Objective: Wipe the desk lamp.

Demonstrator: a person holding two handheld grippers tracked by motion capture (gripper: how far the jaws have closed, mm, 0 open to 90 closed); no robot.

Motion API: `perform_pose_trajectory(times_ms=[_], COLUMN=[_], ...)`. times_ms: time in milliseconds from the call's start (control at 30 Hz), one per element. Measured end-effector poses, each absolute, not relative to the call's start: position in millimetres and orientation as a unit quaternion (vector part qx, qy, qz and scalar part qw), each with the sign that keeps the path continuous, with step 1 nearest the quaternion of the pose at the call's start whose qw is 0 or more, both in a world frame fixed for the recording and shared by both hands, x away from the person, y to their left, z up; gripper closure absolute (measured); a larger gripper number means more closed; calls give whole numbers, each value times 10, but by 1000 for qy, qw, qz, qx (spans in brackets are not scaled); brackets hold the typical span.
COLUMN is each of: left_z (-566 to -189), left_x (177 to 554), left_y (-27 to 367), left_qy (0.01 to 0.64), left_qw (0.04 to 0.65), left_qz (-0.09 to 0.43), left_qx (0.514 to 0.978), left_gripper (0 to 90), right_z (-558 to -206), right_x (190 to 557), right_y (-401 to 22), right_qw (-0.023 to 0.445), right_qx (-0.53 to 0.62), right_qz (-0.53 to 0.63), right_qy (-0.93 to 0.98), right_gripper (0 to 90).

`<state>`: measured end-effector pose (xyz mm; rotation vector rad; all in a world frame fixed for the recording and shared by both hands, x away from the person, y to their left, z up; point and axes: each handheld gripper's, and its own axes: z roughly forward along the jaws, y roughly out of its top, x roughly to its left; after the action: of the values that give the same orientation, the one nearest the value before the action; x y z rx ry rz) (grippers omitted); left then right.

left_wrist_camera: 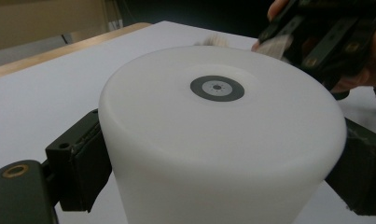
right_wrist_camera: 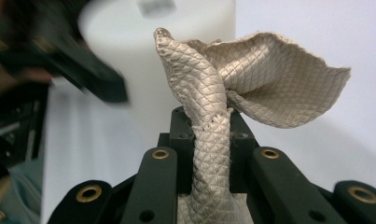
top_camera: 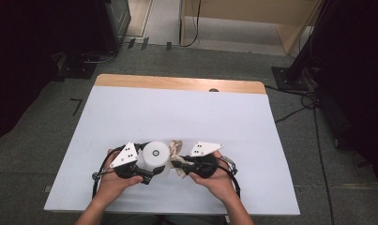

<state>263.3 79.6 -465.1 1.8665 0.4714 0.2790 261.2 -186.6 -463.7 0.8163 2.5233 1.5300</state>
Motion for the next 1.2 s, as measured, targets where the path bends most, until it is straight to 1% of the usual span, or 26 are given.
perform_pose_trajectory(times_ms=[33, 133, 200, 333, 533, 667, 767, 833, 933, 1100, 1133, 1200], left_z=[-4652, -4652, -4652, -4660, -4672, -4674, -4685, -4723, -4740, -4724, -4720, -4702], left_x=[2632, 2633, 2632, 2628, 2625, 2622, 2619, 2625, 2604, 2559, 2543, 2499], left_y=[795, 795, 795, 789, 783, 780, 765, 730, 712, 707, 709, 715], left_qy=[200, 201, 201, 208, 214, 215, 222, 229, 231, 244, 251, 266], left_qw=[563, 564, 563, 566, 567, 565, 561, 537, 531, 524, 524, 521], left_qz=[119, 119, 119, 117, 114, 114, 114, 110, 122, 134, 133, 133], left_qx=[793, 793, 792, 789, 787, 788, 790, 805, 806, 805, 803, 800], left_gripper=[80, 80, 81, 78, 72, 70, 66, 57, 59, 58, 53, 0], right_z=[-4690, -4812, -4810, -4685, -4374, -4283, -4363, -4470, -4642, -4682, -4677, -4671], right_x=[2627, 2655, 2654, 2622, 2528, 2500, 2533, 2574, 2630, 2676, 2688, 2713], right_y=[-1850, -1794, -1790, -1819, -1898, -1932, -1916, -1886, -1858, -1902, -1926, -1981], right_qw=[32, 28, 29, 42, 72, 77, 66, 53, 37, 39, 41, 41], right_qx=[275, 285, 289, 284, 263, 253, 264, 278, 300, 310, 311, 319], right_qz=[485, 451, 448, 468, 528, 550, 537, 515, 484, 478, 480, 483], right_qy=[830, 845, 846, 836, 804, 792, 798, 809, 821, 821, 819, 815], right_gripper=[776, 776, 775, 775, 776, 775, 775, 775, 775, 774, 774, 774])
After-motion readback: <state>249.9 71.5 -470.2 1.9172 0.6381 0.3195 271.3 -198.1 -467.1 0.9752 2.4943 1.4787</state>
